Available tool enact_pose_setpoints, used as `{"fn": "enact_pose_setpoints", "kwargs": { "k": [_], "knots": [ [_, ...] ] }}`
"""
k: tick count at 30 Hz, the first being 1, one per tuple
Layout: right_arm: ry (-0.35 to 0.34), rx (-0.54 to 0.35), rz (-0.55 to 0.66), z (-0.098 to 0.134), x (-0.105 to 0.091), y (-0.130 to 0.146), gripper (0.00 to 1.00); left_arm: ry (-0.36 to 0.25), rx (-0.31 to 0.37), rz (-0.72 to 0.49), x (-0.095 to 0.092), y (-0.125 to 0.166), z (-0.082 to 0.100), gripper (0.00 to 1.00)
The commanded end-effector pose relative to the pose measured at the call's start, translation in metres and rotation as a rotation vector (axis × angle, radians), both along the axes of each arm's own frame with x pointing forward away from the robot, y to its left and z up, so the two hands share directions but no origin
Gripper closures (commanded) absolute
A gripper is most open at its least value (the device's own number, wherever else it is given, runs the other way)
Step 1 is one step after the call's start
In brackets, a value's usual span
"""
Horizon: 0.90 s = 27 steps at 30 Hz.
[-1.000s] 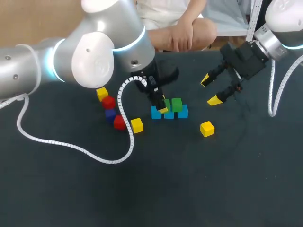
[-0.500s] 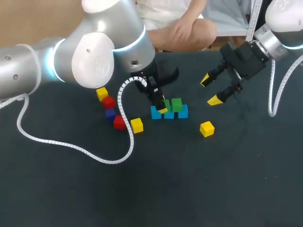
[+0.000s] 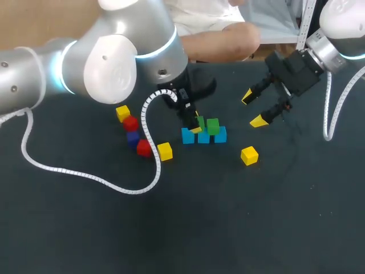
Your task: Place the blue cubes, place green cubes on the blue cubes, place the yellow cubes on the green cubes, then place the red cubes on the yellow cubes, and place purple cube on the red cubes.
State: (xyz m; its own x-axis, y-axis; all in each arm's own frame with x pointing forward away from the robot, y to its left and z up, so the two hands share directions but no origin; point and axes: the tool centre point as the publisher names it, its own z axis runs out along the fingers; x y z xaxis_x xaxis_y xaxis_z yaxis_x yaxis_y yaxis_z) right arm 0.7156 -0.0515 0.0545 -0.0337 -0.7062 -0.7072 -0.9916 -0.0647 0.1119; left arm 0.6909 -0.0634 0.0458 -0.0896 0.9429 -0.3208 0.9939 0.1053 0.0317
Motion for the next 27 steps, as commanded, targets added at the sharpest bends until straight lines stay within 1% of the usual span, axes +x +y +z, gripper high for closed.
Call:
{"fn": "enact_pose_setpoints", "kwargs": {
  "k": [1, 13, 20, 27],
  "knots": [
    [-0.002, 0.0, -0.002, 0.0, -0.001, 0.0, 0.0, 0.001, 0.002, 0.002, -0.001, 0.001, 0.0, 1.0],
    [-0.002, 0.0, -0.002, 0.0, -0.001, 0.0, 0.0, 0.008, 0.007, 0.005, 0.001, 0.003, -0.003, 1.0],
    [-0.002, 0.0, -0.002, 0.0, -0.001, 0.0, 0.0, 0.015, -0.015, 0.008, -0.003, -0.001, -0.009, 1.0],
    [-0.002, 0.0, -0.002, 0.0, -0.001, 0.0, 0.0, 0.021, -0.012, 0.017, -0.007, 0.001, -0.01, 1.0]
  ]
}}
